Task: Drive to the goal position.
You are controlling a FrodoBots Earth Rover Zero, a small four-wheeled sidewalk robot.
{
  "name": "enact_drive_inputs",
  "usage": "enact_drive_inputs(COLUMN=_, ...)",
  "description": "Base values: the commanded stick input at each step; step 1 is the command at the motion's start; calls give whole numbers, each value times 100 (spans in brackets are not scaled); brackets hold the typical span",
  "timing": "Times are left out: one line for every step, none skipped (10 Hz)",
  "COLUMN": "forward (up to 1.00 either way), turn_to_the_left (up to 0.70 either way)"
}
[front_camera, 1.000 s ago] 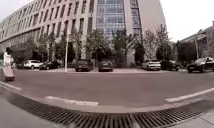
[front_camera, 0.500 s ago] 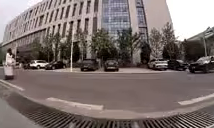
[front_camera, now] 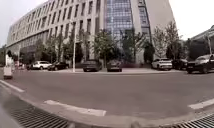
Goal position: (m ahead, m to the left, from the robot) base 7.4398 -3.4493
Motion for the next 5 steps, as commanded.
enact_drive_inputs(forward=0, turn_to_the_left=38)
enact_drive_inputs(forward=10, turn_to_the_left=41)
enact_drive_inputs(forward=45, turn_to_the_left=27)
enact_drive_inputs(forward=45, turn_to_the_left=27)
enact_drive_inputs(forward=45, turn_to_the_left=27)
